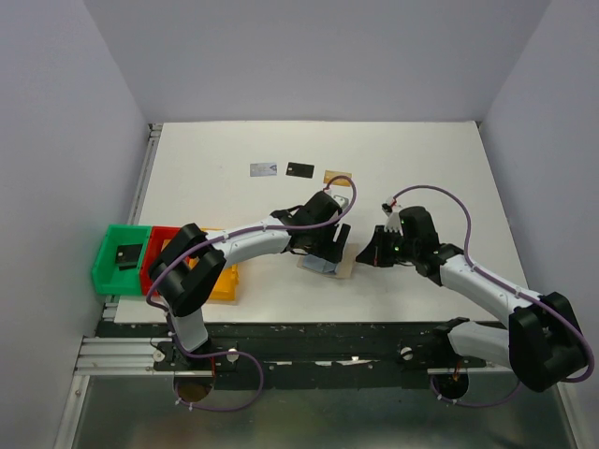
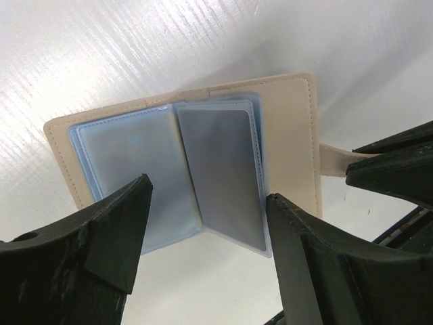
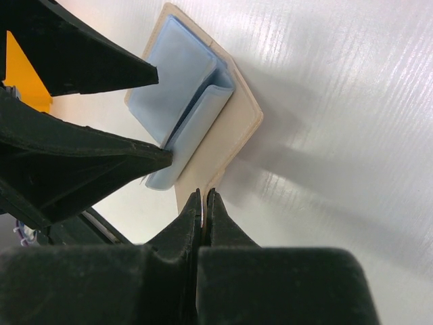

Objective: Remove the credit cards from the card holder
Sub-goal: Remove the credit card from the card holder.

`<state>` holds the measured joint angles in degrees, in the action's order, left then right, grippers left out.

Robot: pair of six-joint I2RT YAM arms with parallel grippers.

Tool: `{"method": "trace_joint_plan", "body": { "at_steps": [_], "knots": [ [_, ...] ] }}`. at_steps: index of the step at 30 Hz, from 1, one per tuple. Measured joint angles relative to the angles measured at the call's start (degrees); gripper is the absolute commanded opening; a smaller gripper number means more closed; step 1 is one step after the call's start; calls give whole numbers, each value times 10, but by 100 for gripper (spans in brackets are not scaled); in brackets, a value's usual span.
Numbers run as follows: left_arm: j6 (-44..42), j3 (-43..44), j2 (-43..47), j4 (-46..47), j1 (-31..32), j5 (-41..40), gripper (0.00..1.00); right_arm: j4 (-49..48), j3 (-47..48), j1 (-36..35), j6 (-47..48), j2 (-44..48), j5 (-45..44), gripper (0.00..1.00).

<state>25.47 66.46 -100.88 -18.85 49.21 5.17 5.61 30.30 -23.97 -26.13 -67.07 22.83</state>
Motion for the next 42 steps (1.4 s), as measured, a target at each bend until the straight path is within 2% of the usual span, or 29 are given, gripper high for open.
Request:
{"method": "trace_joint_plan", "body": {
  "at_steps": [24, 34, 42],
  "knots": [
    [7, 0, 19, -8, -1, -56, 83, -13, -16, 0, -4, -5, 0, 0],
    [7, 0, -6, -20, -1, -55, 83, -13, -17, 0, -6, -5, 0, 0],
    [7, 0, -5, -22, -1, -56, 89, -18, -22, 0, -9, -5, 0, 0]
  ]
}}
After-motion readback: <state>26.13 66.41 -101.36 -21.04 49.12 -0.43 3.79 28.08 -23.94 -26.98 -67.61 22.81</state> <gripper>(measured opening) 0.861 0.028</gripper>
